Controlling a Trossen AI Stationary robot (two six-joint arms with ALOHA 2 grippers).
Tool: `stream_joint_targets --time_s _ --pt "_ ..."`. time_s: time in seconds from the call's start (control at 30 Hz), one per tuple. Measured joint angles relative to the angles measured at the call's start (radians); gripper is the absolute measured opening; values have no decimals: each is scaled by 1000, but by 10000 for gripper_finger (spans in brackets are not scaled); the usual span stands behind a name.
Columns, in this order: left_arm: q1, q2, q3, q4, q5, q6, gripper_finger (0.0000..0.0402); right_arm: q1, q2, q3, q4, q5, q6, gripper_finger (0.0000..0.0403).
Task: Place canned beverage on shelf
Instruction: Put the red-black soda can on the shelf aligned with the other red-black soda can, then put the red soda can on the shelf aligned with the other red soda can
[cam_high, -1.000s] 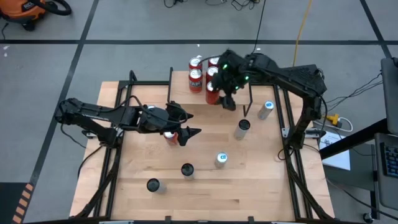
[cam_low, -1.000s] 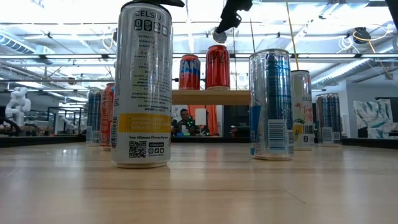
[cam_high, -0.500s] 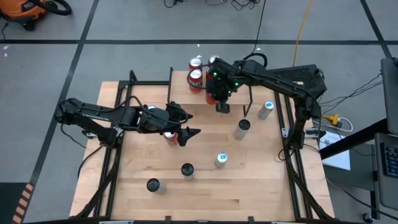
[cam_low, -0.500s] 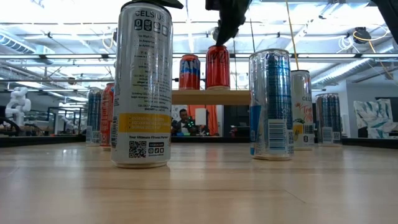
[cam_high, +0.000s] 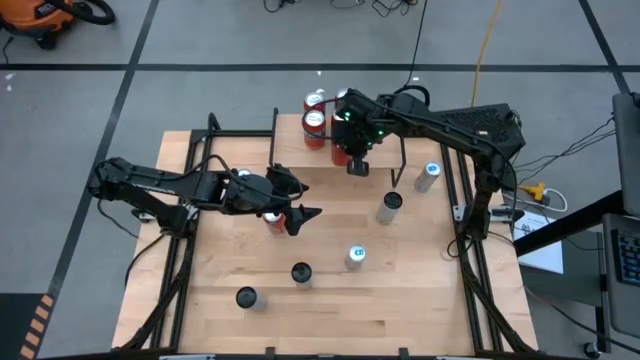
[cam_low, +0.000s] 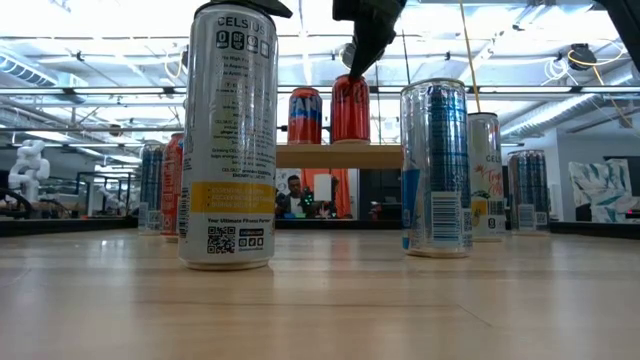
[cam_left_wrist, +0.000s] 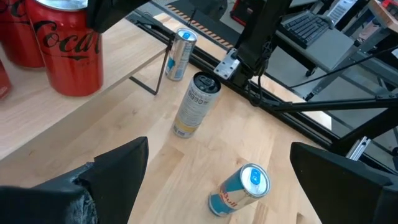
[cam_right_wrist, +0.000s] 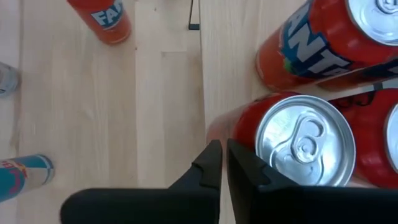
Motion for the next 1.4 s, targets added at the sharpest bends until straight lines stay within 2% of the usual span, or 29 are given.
stream_joint_targets --time_s 0.2,0.37,0.57,0.7,0.9,1.17,1.4 --pt "0 0 0 -5 0 -17 395 7 0 0 -3 -10 12 1" --pt "6 -11 0 -104 0 -103 395 19 -21 0 -22 -110 74 0" --pt "7 -26 0 -362 25 -103 395 49 -68 0 -31 -190 145 0" --pt "43 -28 0 -565 129 -133 395 73 -104 0 -30 -192 191 0" --pt "131 -17 0 -796 197 -164 395 107 -129 0 -31 -191 264 0" --pt "255 18 -46 -807 368 -208 398 156 -129 0 -31 -191 278 0" --pt "234 31 -51 -725 345 -181 400 167 -129 0 -46 -190 273 0"
